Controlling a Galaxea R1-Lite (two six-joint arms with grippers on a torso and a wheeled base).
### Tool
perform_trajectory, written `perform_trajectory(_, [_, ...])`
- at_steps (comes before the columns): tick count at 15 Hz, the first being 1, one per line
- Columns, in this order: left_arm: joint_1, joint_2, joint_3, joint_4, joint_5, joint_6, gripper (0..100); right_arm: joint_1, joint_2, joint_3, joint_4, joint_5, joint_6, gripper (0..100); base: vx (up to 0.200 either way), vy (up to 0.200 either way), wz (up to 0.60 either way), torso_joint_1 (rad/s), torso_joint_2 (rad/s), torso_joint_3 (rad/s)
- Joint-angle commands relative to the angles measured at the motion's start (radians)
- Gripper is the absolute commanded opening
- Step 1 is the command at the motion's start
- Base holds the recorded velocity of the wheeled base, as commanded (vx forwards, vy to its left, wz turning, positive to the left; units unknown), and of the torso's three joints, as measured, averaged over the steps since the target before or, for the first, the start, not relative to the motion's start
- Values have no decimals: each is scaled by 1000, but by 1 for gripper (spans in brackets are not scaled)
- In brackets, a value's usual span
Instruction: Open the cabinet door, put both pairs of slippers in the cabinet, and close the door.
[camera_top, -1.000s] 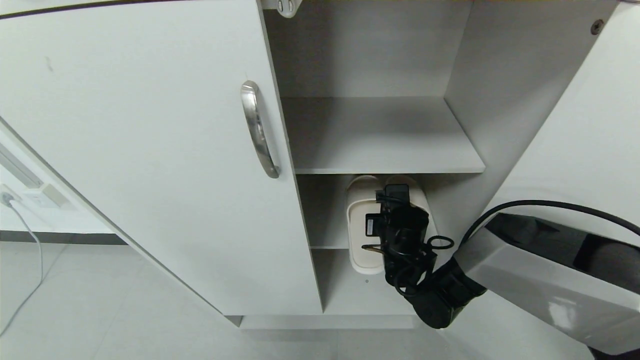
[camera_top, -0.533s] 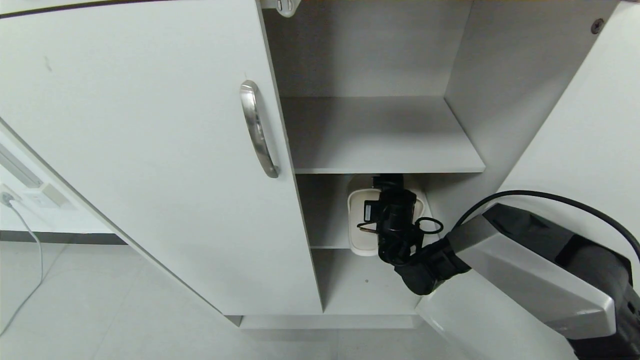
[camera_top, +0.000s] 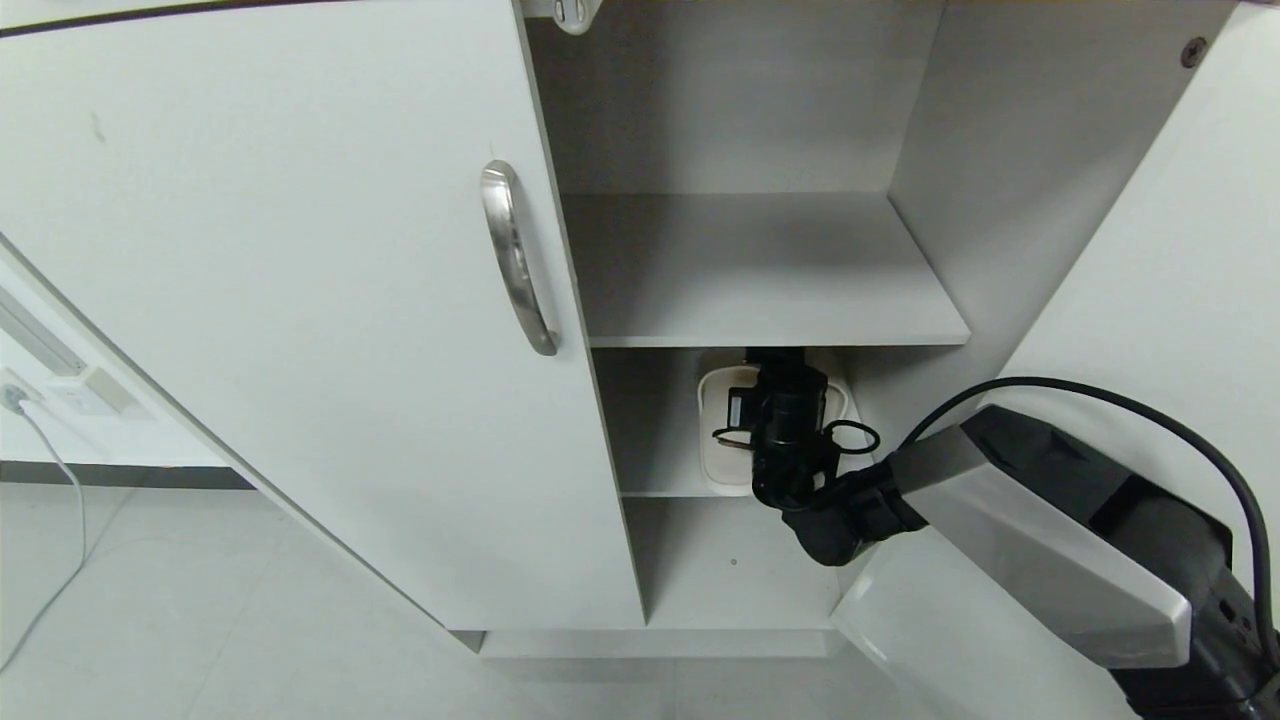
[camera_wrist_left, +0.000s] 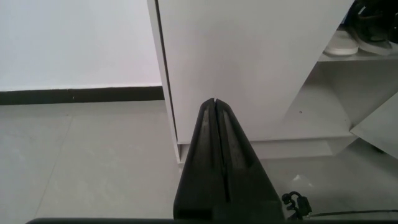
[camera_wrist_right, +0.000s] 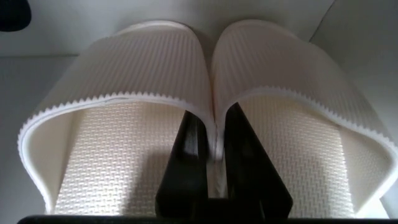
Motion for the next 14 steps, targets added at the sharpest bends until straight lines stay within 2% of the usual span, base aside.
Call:
perform_trajectory(1, [0,2,0,0,0,0,0,0,12,-9,-1,1,0,0,0,0,0,0,0,0])
perform_trajectory(8, [0,2,0,0,0,0,0,0,26,-21,-1,-1,0,0,0,0,0,0,0,0])
perform_trajectory(9, [0,2,0,0,0,-2,0,5,20,-7,-4,-4,0,100,0,0,0,0,0,0])
perform_trajectory(14, [2,2,0,0,0,-2,0,26,-75,152,-62,-9,-3,100,0,0,0,0,0,0])
